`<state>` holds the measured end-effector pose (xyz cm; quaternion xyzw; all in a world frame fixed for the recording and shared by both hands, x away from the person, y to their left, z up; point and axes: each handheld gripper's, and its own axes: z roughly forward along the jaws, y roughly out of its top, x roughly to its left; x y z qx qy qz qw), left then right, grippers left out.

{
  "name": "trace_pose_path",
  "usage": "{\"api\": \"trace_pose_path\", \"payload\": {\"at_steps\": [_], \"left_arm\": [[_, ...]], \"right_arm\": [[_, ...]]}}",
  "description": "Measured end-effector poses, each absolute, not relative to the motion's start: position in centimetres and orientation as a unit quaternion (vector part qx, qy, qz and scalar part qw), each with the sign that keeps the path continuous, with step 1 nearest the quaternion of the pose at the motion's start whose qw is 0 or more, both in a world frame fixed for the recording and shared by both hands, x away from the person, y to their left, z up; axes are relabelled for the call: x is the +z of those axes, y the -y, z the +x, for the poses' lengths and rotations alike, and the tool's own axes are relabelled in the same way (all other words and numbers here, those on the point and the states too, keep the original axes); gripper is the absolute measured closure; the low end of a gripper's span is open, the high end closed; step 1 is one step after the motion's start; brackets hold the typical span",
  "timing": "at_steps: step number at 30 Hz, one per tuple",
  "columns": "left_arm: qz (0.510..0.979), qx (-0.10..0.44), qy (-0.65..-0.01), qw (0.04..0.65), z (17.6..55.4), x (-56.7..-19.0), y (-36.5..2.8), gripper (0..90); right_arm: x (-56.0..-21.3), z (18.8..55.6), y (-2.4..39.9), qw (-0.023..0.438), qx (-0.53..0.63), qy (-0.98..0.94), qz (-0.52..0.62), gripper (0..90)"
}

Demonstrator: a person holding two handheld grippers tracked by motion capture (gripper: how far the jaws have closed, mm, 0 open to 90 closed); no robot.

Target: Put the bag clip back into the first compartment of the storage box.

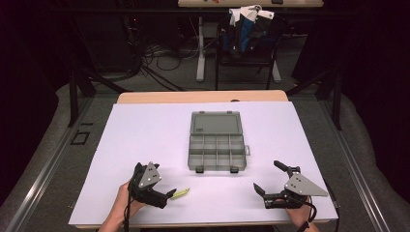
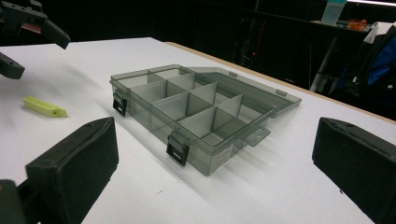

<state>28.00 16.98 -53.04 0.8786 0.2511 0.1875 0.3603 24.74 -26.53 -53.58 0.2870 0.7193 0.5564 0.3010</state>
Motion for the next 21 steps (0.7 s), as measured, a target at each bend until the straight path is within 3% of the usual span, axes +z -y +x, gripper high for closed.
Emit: {"api": "trace_pose_path", "payload": {"at_steps": [21], "left_arm": [[0.917,0.145,-0.213,0.306,28.5,-52.0,-14.2,0.2]], "right_arm": [[-53.7,24.9,26.5,0.296,0.556,-0.721,0.289,0.1]]}}
